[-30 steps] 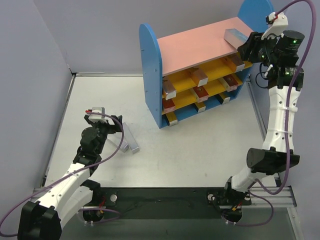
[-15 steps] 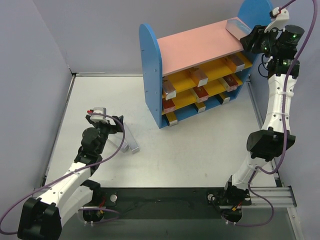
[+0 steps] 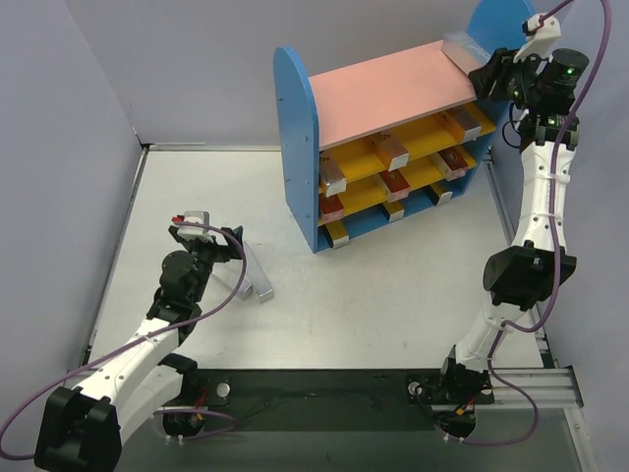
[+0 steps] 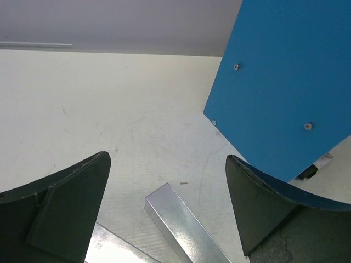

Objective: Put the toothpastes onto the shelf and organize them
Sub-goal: Place the toothpaste on the shelf.

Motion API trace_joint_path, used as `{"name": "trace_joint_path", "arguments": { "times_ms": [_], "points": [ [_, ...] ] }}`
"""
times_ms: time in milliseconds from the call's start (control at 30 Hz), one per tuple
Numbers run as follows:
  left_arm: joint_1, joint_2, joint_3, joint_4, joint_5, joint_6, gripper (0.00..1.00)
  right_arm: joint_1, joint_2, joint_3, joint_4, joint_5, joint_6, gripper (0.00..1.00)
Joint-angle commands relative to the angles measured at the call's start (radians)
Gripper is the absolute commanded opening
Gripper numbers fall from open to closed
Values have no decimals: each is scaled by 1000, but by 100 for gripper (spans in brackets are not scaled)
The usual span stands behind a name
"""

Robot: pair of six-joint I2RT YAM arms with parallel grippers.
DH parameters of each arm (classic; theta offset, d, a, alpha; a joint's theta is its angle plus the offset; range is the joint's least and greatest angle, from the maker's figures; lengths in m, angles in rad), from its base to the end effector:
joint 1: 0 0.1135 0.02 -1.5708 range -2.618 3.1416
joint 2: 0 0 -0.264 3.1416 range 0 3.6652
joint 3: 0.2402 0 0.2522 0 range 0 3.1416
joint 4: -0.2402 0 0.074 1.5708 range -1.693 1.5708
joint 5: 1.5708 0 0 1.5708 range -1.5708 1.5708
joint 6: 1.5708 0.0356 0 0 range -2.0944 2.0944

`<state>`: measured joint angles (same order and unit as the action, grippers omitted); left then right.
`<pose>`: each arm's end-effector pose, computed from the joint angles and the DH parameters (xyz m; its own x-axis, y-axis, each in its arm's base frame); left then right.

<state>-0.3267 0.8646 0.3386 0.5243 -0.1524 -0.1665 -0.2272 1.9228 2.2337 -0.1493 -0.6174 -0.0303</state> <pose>0.1910 -0.0590 0.2431 -0.0303 -0.1627 -0.9862 0.1708 0.9713 -0.1655 0.4212 -0.0762 0.5099 0.1680 -0.0642 -0.9837 -0.3681 0.9216 -0.1230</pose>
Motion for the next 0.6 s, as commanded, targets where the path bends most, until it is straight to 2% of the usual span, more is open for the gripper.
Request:
{"name": "trace_joint_path", "arguments": {
  "times_ms": [0, 267, 400, 567],
  "points": [
    [-5, -1, 0, 57, 5, 19, 97, 8, 8, 40, 50, 8, -13, 39],
    [-5, -6, 0, 57, 4, 24, 97, 6, -16, 14, 67, 42, -16, 55],
    [-5, -9, 0, 57, 4, 24, 97, 6, -30, -6, 68, 42, -19, 69],
    [-5, -15, 0, 52, 2, 24, 97, 6, -57, -28, 77, 53, -19, 71]
  ]
}}
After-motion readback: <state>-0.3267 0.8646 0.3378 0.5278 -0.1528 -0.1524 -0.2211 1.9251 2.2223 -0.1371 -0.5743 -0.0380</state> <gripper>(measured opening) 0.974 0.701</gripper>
